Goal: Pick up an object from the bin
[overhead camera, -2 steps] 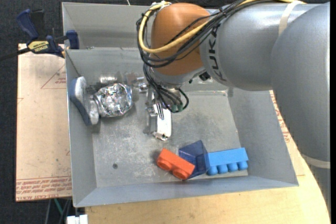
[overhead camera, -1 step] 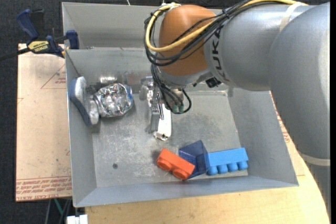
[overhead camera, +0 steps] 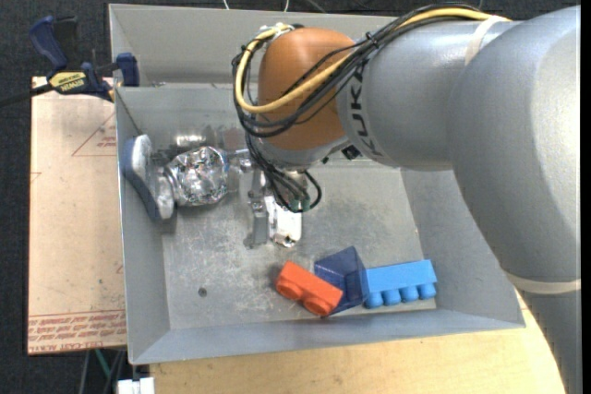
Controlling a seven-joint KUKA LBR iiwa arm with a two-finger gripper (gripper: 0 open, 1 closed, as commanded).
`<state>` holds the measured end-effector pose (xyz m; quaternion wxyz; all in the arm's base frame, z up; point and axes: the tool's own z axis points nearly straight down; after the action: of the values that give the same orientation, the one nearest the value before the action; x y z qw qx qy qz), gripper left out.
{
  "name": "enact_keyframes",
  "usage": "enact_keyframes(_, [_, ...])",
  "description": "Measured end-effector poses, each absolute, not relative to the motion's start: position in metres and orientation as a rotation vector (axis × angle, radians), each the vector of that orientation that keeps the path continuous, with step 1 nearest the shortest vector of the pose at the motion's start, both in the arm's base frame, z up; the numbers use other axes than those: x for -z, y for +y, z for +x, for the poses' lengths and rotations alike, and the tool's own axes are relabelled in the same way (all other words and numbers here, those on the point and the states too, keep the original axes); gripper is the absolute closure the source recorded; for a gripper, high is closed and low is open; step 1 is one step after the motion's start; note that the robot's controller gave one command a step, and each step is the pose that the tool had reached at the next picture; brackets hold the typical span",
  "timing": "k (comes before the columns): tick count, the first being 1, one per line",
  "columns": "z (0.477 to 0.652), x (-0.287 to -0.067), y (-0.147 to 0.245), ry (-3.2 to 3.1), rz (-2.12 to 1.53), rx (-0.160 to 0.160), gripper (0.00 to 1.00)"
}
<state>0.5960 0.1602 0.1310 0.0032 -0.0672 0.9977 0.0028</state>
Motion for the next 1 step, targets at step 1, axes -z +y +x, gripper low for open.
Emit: enact_keyframes(1, [0.6206,-0.1216,0.1407,3.127,-0.127,-0.009,0.00])
